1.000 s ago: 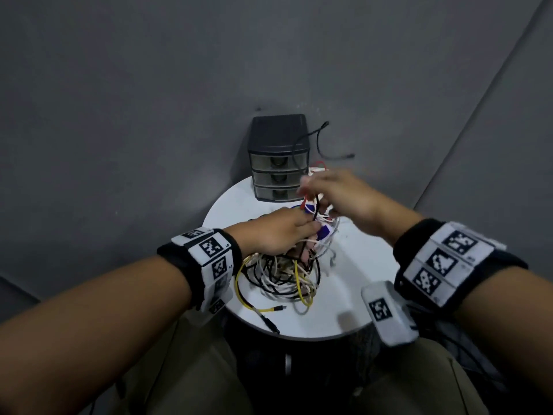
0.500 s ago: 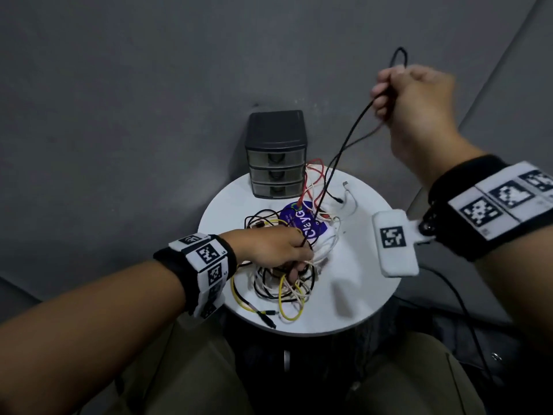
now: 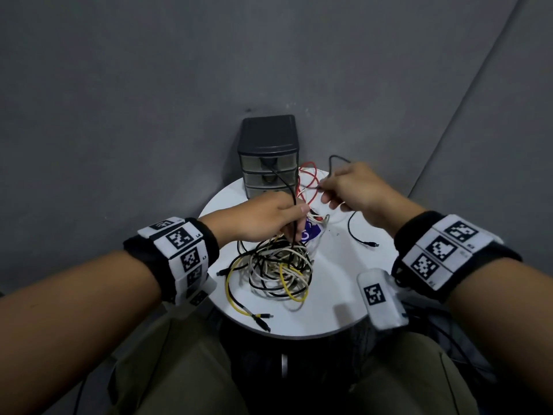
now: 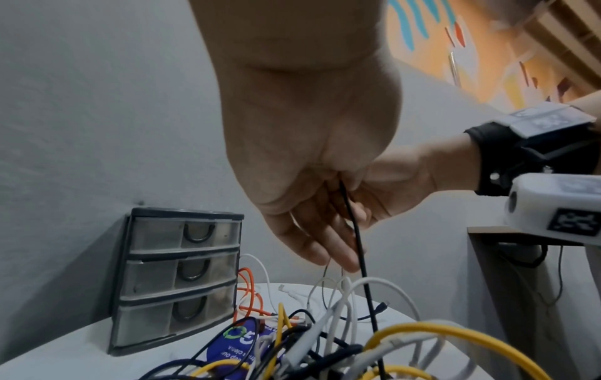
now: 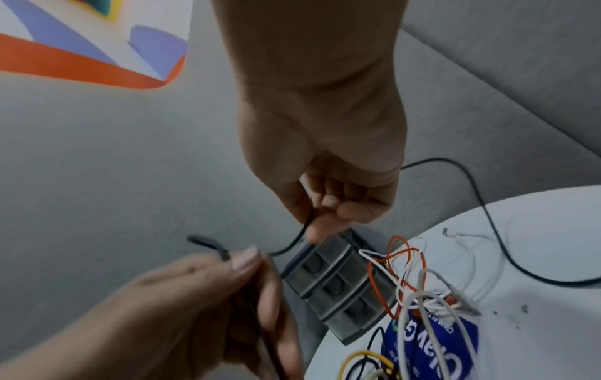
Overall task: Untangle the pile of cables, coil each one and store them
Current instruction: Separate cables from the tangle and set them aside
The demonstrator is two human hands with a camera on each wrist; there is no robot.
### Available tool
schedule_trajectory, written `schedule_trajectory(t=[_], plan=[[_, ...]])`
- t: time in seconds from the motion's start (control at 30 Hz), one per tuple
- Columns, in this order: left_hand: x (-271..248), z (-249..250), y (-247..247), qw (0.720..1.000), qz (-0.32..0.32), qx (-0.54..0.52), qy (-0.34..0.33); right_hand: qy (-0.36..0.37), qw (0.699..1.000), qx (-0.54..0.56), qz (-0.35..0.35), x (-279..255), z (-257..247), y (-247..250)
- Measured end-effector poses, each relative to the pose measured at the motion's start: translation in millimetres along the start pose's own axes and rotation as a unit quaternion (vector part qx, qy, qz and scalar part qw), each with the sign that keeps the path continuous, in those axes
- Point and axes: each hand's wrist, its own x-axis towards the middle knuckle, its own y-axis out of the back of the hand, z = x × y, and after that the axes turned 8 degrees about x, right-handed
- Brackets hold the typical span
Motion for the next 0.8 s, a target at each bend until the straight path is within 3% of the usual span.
schedule_trajectory(t=[0.17,0.33,0.4,0.53,0.63,0.7,0.8], plan=[[7,4,-2,0.998,0.003,-0.031,0.053,0.013,0.993,-0.111,-0.035,-7,-10,-17],[12,-4,0,0.995,0.093,-0.009,0.033,0.04,0.997,-0.057,0.024,2,-12,-19],[13,-5,1,0.99,0.126,-0.049,0.035,0.034,0.998,-0.031,0.035,3,-11,-15],[17,-4,4,0.975,0.175,-0.128,0.052,-0.003,0.999,-0.012,-0.032,0,-9,-10],[19,-7,4,0.98,0.136,-0.114,0.084,-0.03,0.995,0.007,-0.094,-2,-7,-8],[20,-9,3,0.981,0.125,-0.118,0.085,-0.012,0.998,-0.023,-0.055,1,-6,-4],[21,-10,3,0.98,0.15,-0.12,0.047,0.074,0.989,0.008,0.127,13,-2,1]])
